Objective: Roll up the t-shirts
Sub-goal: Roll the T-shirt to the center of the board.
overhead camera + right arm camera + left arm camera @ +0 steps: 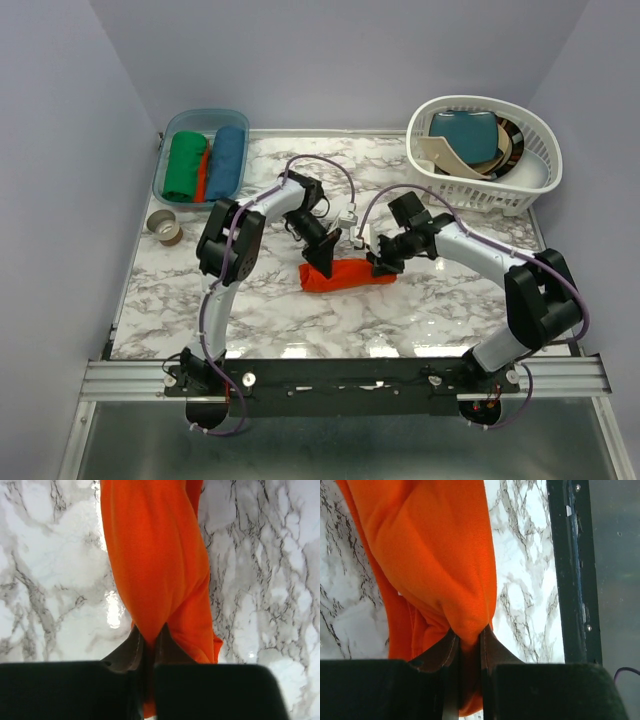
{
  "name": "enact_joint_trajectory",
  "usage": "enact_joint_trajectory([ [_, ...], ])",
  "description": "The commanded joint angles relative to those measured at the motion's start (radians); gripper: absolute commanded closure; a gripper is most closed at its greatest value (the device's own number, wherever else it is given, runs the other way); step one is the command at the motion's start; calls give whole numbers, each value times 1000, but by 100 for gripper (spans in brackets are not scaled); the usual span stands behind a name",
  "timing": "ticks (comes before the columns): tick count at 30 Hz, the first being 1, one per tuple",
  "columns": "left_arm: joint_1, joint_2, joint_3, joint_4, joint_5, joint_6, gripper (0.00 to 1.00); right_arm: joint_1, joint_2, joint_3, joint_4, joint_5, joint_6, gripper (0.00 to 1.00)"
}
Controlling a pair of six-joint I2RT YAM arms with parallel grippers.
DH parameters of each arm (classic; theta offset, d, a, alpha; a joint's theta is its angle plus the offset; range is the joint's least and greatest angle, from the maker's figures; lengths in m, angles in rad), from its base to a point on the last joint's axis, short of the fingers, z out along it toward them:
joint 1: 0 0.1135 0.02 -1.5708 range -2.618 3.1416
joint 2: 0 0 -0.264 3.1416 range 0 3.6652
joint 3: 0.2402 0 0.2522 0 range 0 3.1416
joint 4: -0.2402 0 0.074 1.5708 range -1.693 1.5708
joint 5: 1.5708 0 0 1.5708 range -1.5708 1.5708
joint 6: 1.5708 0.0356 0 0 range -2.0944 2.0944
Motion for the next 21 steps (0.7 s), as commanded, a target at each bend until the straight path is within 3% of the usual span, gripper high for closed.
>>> enact_joint_trajectory([
  [1,24,-106,-70,-186,20,0,96,0,42,88,-227,-50,11,98],
  [10,41,-193,-222,-189,118,-108,95,-1,82,160,-633,-246,-38,99],
  [16,60,-92,-197,-191,109,-141,94,-29,379,339,-859,-294,-190,99],
  [21,98,-28,-210,-191,106,-134,95,-37,534,432,-893,-274,-227,97],
])
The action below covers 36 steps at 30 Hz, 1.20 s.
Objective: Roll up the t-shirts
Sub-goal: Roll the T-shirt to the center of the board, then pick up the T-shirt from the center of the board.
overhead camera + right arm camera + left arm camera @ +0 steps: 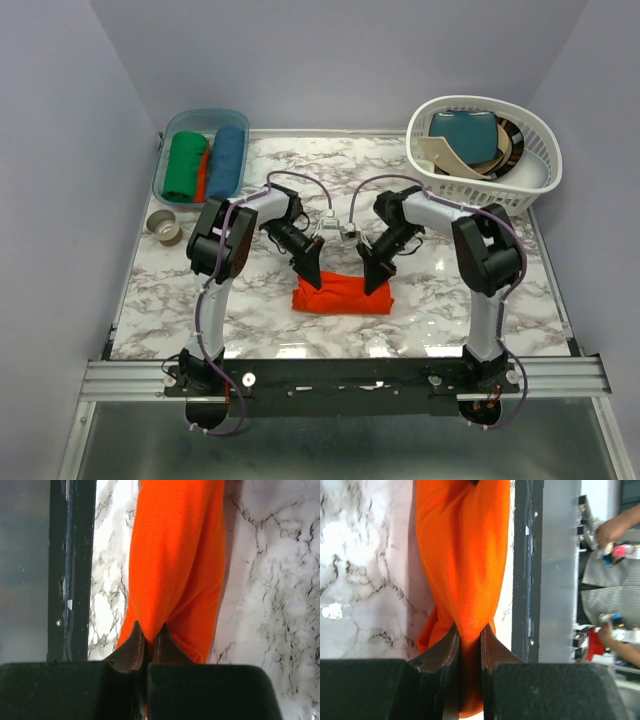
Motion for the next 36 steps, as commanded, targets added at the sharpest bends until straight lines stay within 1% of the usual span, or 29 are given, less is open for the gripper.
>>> enact_joint_trajectory([
  [1,35,38,1,-197,-16,15,95,-12,130,53,-262,74,-51,96],
  [6,89,98,-15,-199,20,12,94,-29,237,95,-310,65,-75,96],
  [8,98,130,-12,-197,26,7,86,-32,291,116,-330,60,-83,95],
  [9,113,133,-12,-196,29,10,81,-32,311,125,-354,59,-90,95],
  [10,121,129,-15,-196,35,19,72,-32,326,131,-354,62,-80,94],
  [11,129,121,-19,-194,35,27,66,-32,354,145,-354,69,-72,93],
  [13,155,69,-18,-193,30,53,59,-32,377,162,-354,89,-54,93],
  [14,162,46,-9,-184,0,41,54,-32,400,168,-354,94,-43,92],
  [15,170,-19,11,-138,-20,-20,51,-31,409,191,-354,92,-10,91],
  [16,187,-60,20,-115,-35,-46,48,-32,418,200,-354,95,6,91],
  [17,192,-141,33,-90,-96,-71,46,-32,427,208,-354,95,21,91],
  [20,175,-254,77,-3,-241,-102,46,-32,463,245,-354,105,89,91],
  [21,163,-332,59,48,-317,-93,45,-31,476,251,-354,105,116,92],
  [22,147,-377,34,86,-362,-91,43,-32,481,262,-354,103,127,91],
  [23,95,-425,1,130,-402,-94,42,-32,486,265,-354,99,138,92],
  [24,57,-534,-48,274,-531,-108,41,-32,490,268,-354,97,159,91],
  [25,16,-596,-179,359,-598,-120,35,-32,504,279,-354,100,172,92],
  [26,-84,-661,-256,440,-647,-108,33,-32,510,285,-354,98,182,92],
  [27,-127,-792,-333,617,-692,-103,31,-32,513,286,-354,97,201,92],
  [28,-175,-857,-490,719,-757,-116,24,-32,526,289,-354,100,210,92],
  [29,-215,-917,-565,813,-784,-135,20,-32,530,296,-354,95,219,91],
  [30,-302,-1007,-631,982,-810,-143,19,-32,539,300,-354,95,233,91],
  [31,-340,-1037,-742,1063,-873,-155,19,-32,546,306,-354,98,256,91],
  [32,-377,-1055,-781,1124,-897,-162,19,-32,556,317,-354,95,265,90],
  [33,-447,-1069,-812,1231,-924,-180,20,-32,564,320,-354,97,284,90],
  [35,-492,-1062,-878,1318,-971,-192,22,-32,575,326,-354,97,298,88],
  [36,-505,-1050,-900,1415,-980,-195,23,-34,578,332,-354,95,305,88],
])
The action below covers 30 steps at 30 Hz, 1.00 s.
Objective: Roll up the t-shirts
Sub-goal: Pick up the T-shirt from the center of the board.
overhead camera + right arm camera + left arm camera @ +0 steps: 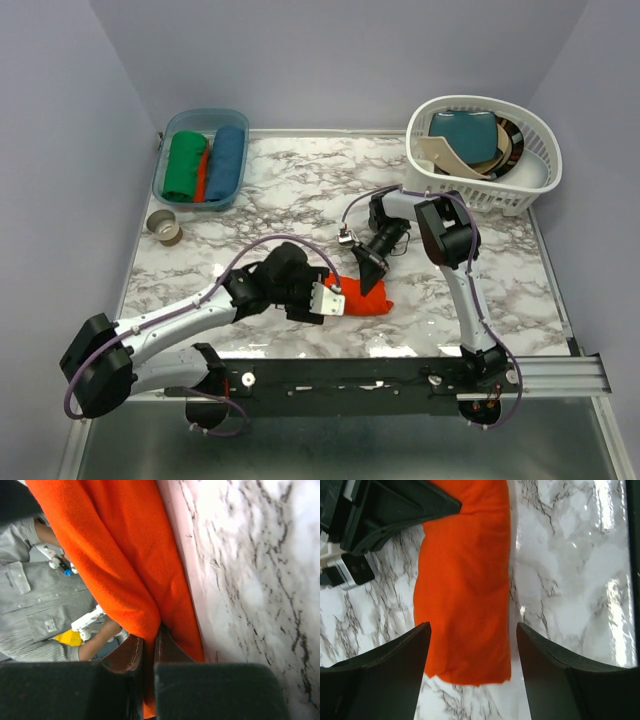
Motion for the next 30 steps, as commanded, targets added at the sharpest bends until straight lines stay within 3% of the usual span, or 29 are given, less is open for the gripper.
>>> enact_joint_trajectory([
  [1,-116,20,-155,554,-220,-46,23,1,102,8,-11,184,35,88],
  [7,-199,72,-256,707,-217,14,23,1,110,13,-11,179,46,88],
  [20,-288,234,-266,765,-232,36,23,0,117,17,-11,173,57,88],
  [26,-312,339,-276,842,-324,112,24,-2,117,19,-11,173,51,88],
  [30,-328,435,-276,921,-458,148,27,-2,113,16,-13,170,44,87],
])
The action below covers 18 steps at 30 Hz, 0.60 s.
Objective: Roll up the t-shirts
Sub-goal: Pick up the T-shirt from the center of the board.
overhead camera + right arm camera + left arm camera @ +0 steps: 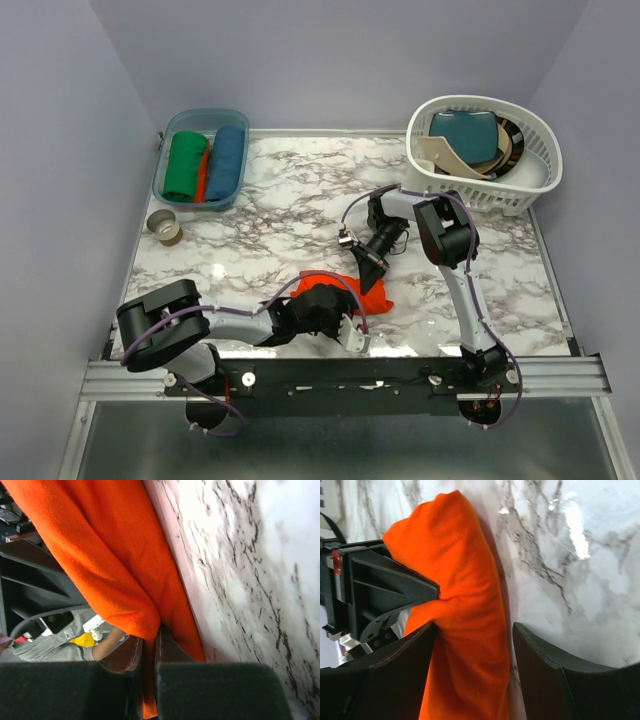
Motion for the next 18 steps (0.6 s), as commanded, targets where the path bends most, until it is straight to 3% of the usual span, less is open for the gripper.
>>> enact_joint_trajectory([
  [1,-21,106,-22,107,-180,57,27,0,95,-19,0,141,-49,87],
  [6,-46,169,-43,112,-242,140,29,-2,96,-18,0,144,-48,86],
  [12,-47,291,36,49,-340,166,34,0,95,-19,0,147,-52,86],
  [18,-45,376,134,-119,-369,143,55,1,93,-21,0,144,-55,87],
])
